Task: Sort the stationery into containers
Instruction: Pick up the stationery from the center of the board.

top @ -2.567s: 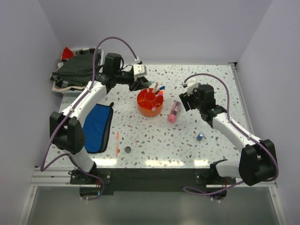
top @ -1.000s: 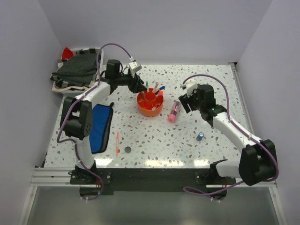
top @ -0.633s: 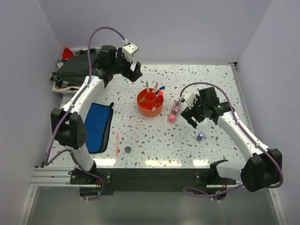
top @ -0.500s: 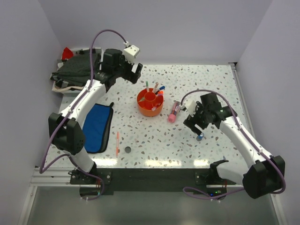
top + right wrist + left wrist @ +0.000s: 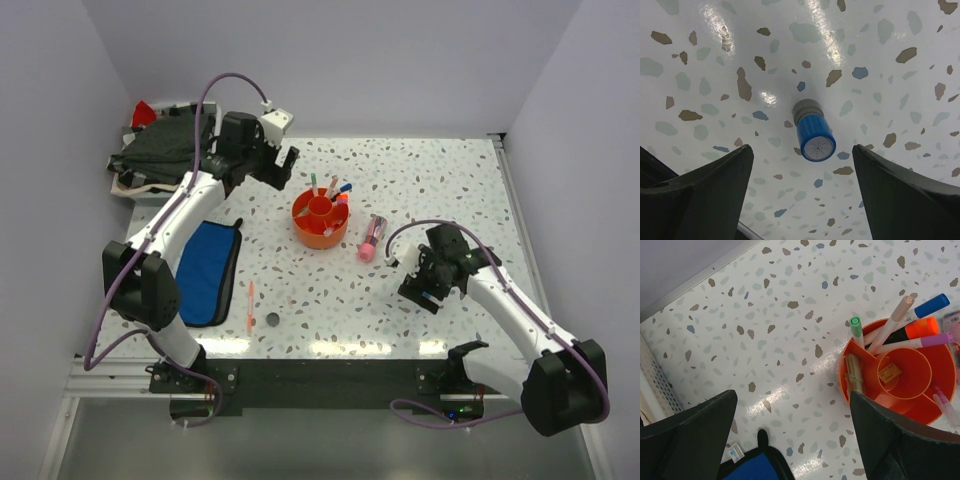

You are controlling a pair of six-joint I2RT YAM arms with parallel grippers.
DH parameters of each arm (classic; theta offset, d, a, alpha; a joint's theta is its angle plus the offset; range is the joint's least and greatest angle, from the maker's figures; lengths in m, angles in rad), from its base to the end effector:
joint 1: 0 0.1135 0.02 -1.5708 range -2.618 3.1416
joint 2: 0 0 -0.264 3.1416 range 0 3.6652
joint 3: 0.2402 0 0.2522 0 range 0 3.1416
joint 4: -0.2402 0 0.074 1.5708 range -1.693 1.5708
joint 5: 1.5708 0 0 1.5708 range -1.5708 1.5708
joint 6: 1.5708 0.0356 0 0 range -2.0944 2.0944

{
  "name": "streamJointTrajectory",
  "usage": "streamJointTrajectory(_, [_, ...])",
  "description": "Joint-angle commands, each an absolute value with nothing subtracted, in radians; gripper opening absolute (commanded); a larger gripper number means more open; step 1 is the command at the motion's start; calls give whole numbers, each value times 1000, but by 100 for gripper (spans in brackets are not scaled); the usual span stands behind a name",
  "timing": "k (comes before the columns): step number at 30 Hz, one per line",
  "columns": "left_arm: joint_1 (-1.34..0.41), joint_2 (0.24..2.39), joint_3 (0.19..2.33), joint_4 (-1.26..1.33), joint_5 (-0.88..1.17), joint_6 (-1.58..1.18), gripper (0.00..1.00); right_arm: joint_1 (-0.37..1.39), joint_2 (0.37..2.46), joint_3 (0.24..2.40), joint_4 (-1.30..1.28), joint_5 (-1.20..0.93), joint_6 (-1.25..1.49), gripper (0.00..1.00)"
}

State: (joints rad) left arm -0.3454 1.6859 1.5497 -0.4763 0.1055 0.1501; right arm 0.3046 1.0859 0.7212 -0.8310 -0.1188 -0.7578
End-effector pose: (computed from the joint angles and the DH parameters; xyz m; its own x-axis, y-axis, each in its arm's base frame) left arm 0.3663 -0.1358 0.3390 -0.4724 0.3280 -0.8181 0.4940 0.8672 0.0625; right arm 0.1774 0.0602 0.2140 -0.4116 -0.8448 -0.3419 -0.8565 0.4868 -0.1717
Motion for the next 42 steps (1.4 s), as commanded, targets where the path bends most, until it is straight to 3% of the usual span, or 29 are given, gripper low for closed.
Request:
streamJointTrajectory(1, [-344, 1663, 1554, -471, 141, 150, 100, 291, 1094, 709, -775, -107, -772, 82])
streamJointTrajectory(12, [-364, 1664, 1539, -471, 141, 161, 100, 184, 1225, 765, -795, -224, -750, 51])
streamJointTrajectory(23, [-368, 1655, 1505, -460, 147, 153, 100, 169, 1243, 818, -822, -264, -765, 53])
streamJointTrajectory(30, [-368, 1654, 1489, -454, 150, 144, 100, 169, 1285, 841, -845, -275, -764, 40])
streamJointTrajectory(35, [-368, 1655, 1490, -449, 155, 143, 100, 167, 1290, 842, -865, -270, -776, 41])
streamJointTrajectory(38, [-368, 1660, 1488, -445, 156, 138, 100, 167, 1292, 845, -870, -272, -776, 32])
streamJointTrajectory(42, [-368, 1660, 1488, -446, 156, 140, 99, 167, 1290, 844, -873, -265, -770, 39])
